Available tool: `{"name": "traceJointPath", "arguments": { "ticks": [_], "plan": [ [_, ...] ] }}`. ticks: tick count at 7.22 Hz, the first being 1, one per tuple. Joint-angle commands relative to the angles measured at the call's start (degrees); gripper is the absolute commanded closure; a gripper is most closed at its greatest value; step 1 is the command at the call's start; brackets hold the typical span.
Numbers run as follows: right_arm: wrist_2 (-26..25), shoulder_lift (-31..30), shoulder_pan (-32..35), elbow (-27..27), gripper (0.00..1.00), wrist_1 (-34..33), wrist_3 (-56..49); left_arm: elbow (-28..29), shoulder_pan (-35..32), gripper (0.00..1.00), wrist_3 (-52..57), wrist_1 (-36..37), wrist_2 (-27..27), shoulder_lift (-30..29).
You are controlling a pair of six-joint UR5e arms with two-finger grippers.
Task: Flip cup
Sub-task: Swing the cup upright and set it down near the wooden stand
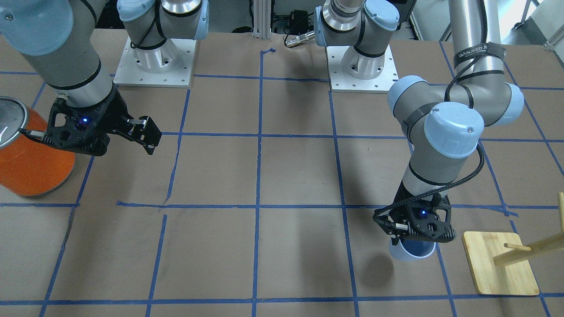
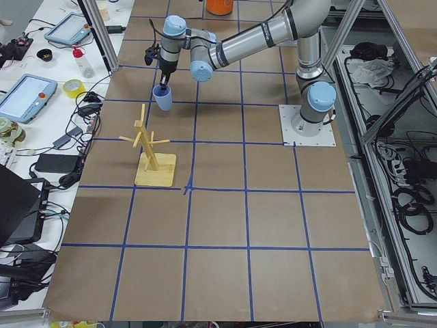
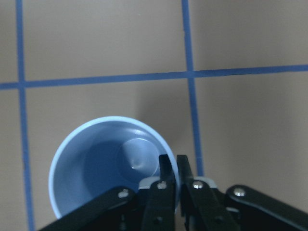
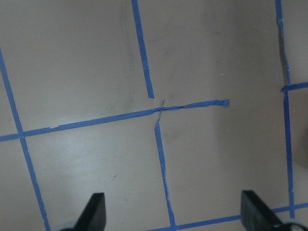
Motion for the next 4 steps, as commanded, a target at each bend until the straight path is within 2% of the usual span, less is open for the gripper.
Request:
{"name": "traceJointPath", "arguments": {
  "ticks": [1, 3, 4],
  "plan": [
    [-0.1, 0.0, 0.0, 0.0, 0.00, -0.1, 0.0, -0.4, 0.9, 0.96, 2.4, 3.9, 1.1, -2.7],
    [-0.1, 0.0, 0.0, 1.0, 0.00, -0.5, 0.0, -0.6, 1.5, 0.96, 3.1, 4.0, -0.1, -3.7],
    [0.0, 0.0, 0.0, 1.3, 0.00, -0.7, 0.0, -2.1, 1.5, 0.89, 2.5, 4.1, -1.9, -3.8]
  ]
}}
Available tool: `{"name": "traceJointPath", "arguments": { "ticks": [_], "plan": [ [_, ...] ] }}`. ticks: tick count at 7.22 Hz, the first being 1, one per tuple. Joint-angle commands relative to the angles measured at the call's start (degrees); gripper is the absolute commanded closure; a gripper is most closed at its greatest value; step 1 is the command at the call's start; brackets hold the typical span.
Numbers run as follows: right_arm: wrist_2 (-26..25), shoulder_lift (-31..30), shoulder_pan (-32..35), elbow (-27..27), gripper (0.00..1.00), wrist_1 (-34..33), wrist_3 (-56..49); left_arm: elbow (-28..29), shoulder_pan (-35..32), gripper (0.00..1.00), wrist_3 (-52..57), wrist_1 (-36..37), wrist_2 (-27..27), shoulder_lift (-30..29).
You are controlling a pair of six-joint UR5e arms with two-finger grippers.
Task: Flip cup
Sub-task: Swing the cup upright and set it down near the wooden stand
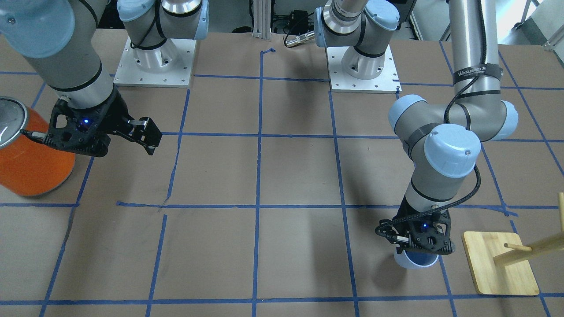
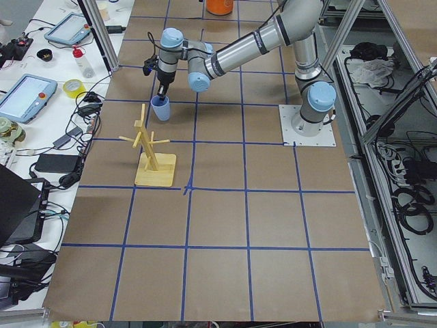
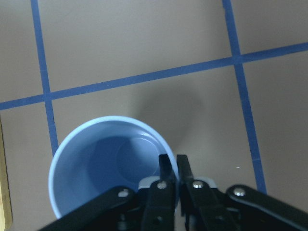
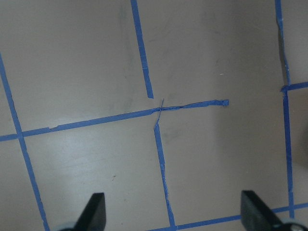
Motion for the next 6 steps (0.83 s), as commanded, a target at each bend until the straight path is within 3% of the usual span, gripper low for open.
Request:
{"name": "traceJointPath", "arguments": {
  "ticks": [1, 2, 3, 5, 6],
  "plan": [
    [0.0, 0.0, 0.0, 0.5, 0.00, -0.3, 0.0, -1.3, 0.1, 0.68, -0.2, 0.3, -1.3, -0.3],
    [0.0, 0.0, 0.0, 0.5, 0.00, -0.3, 0.0, -1.5, 0.1, 0.40, -0.5, 0.2, -1.4, -0.2],
    [0.1, 0.0, 0.0, 0.5, 0.00, -0.3, 0.0, -1.9, 0.1, 0.18, -0.6, 0.2, -1.8, -0.1],
    [0.0, 0.0, 0.0, 0.5, 0.00, -0.3, 0.1, -0.8, 0.0, 0.01, -0.6, -0.3, -1.6, 2.4],
    [0.0, 0.0, 0.0, 0.5, 0.00, -0.3, 0.0, -0.4, -0.8, 0.00, -1.1, -5.0, -1.6, 5.5]
  ]
}}
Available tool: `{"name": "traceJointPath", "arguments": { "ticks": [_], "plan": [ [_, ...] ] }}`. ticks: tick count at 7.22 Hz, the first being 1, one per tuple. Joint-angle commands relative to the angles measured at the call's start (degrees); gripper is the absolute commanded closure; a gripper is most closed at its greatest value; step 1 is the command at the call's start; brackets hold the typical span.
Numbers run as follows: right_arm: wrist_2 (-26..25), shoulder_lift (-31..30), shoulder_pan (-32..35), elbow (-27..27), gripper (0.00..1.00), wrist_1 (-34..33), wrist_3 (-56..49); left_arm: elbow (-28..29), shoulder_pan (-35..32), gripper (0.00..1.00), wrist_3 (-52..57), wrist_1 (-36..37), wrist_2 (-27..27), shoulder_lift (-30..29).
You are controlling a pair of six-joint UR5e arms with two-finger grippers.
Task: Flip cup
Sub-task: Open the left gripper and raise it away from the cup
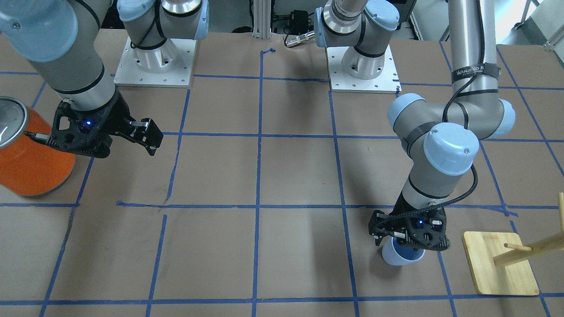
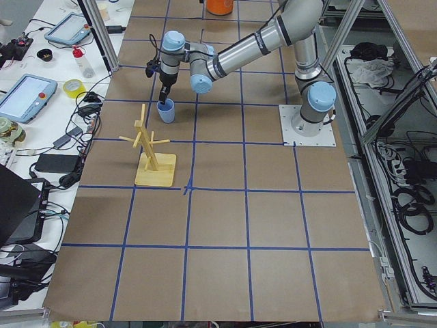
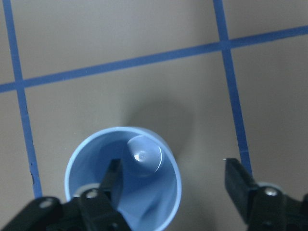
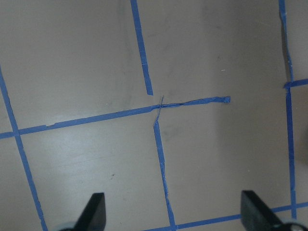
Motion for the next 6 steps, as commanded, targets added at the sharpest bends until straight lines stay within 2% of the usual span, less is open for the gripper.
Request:
{"name": "traceJointPath", "arguments": {
  "ticks": [1, 2, 3, 4, 6],
  "plan": [
    [0.1, 0.0, 0.0, 0.0, 0.00, 0.0, 0.0, 3.0, -0.9, 0.00, -4.4, -13.4, 0.1, 7.0],
    [0.0, 0.0, 0.0, 0.0, 0.00, 0.0, 0.0, 7.7, -1.0, 0.00, -5.7, -25.9, 0.0, 11.3],
    [0.0, 0.0, 0.0, 0.0, 0.00, 0.0, -0.1, 11.1, -2.0, 0.00, -8.2, -33.4, 0.3, 15.0],
    [0.0, 0.0, 0.0, 0.0, 0.00, 0.0, -0.1, 12.2, -4.3, 0.00, -13.7, -37.8, 0.8, 18.6],
    [0.0, 0.0, 0.0, 0.2, 0.00, 0.0, -0.1, 11.3, -5.3, 0.00, -14.5, -42.5, 0.9, 23.3]
  ]
}}
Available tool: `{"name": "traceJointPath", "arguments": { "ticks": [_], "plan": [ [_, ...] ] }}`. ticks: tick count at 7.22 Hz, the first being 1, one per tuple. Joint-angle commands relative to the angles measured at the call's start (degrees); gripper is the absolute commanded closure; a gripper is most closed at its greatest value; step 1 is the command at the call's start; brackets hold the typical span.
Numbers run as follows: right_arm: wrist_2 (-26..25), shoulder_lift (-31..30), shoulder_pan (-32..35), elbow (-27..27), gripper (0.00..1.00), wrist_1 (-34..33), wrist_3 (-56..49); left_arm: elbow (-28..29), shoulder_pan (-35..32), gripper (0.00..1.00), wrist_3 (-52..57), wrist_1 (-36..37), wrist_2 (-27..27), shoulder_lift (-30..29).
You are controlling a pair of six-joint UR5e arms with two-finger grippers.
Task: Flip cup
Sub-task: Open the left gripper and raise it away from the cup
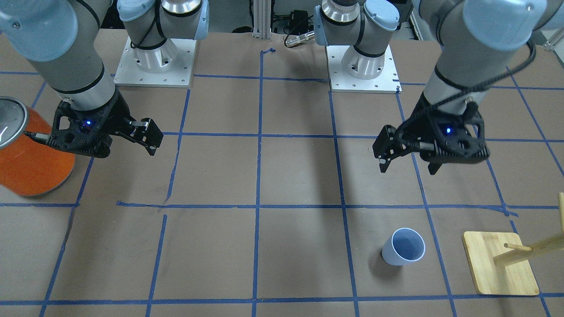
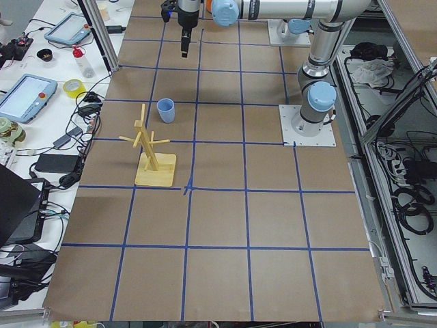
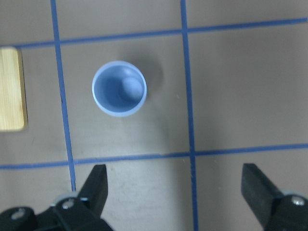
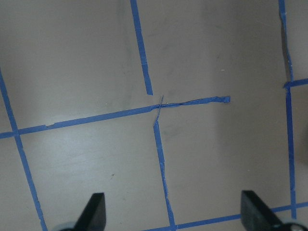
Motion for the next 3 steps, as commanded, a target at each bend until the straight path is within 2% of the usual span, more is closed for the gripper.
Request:
{"name": "traceJointPath", "arguments": {
  "ticks": [1, 3],
  "plan": [
    [0.3, -0.1, -0.1, 0.1, 0.00, -0.2, 0.0, -1.0, -0.7, 0.00, -1.1, -2.6, 0.1, 3.0],
    [1.0, -0.9, 0.0, -0.9, 0.00, -0.2, 0.2, -1.3, -0.7, 0.00, -1.0, -2.5, 0.1, 2.9]
  ]
}}
